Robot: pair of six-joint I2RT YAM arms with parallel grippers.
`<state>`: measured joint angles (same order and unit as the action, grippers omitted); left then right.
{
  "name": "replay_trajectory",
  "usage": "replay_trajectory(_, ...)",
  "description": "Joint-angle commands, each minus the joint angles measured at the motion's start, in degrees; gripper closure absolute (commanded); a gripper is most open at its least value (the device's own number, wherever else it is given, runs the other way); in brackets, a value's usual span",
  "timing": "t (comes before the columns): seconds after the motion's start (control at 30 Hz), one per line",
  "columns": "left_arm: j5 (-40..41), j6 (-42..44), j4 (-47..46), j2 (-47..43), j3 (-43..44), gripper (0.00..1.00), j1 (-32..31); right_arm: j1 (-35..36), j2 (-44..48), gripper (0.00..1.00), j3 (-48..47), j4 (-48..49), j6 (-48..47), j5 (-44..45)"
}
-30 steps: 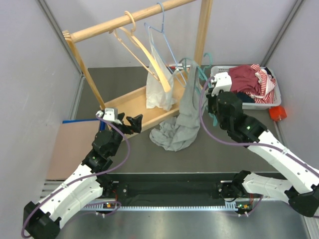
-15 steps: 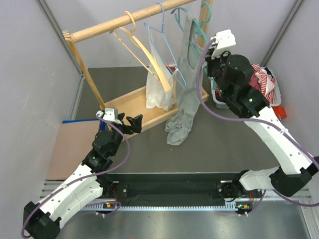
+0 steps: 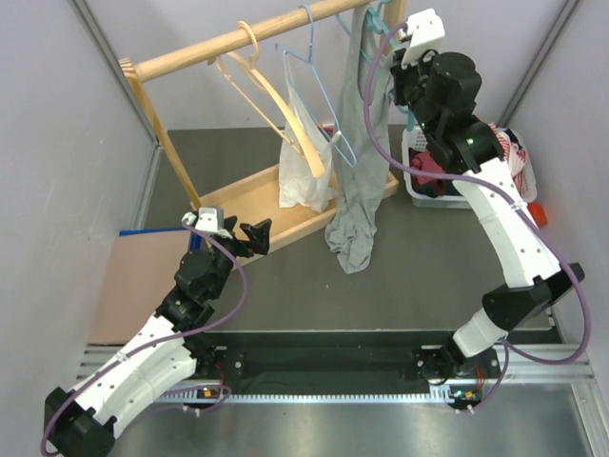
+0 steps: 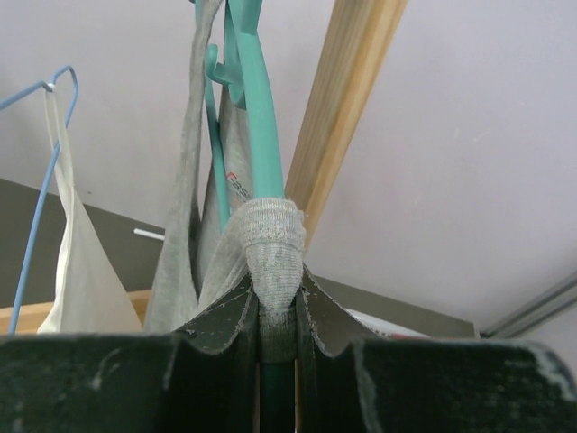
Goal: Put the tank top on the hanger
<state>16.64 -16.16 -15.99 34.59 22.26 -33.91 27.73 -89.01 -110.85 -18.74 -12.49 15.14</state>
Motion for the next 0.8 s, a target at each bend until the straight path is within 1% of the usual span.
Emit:
replay_trajectory(0.0, 0.7, 0.1, -0.7, -0.8, 0.2, 0.01, -0.1, -1.9, -3.0, 1.00, -8.3, 3.2, -0.1, -4.9)
replay_trajectory(0.13, 0.6, 0.0, -0.6, -1.1, 0.2, 0.01, -0.1, -3.4, -5.9, 1.00, -10.8, 1.7, 0.4, -6.3)
replay_trajectory(0.43, 0.6, -0.1, -0.6, -1.2, 0.2, 0.01, 0.0, -6.5, -9.5, 1.00, -10.6, -0.4, 2.3, -8.6)
replay_trajectory(0.73, 0.5, -0.2, -0.7, -0.9, 0.2, 0.01, 0.0, -7.2, -7.9, 1.00, -6.3, 0.7, 2.8, -8.3)
replay_trajectory(0.77, 0.5, -0.2, -0.6, -0.9, 0.2, 0.01, -0.1, -7.2, -7.1, 0.98, -6.0, 1.0, 3.1, -7.8)
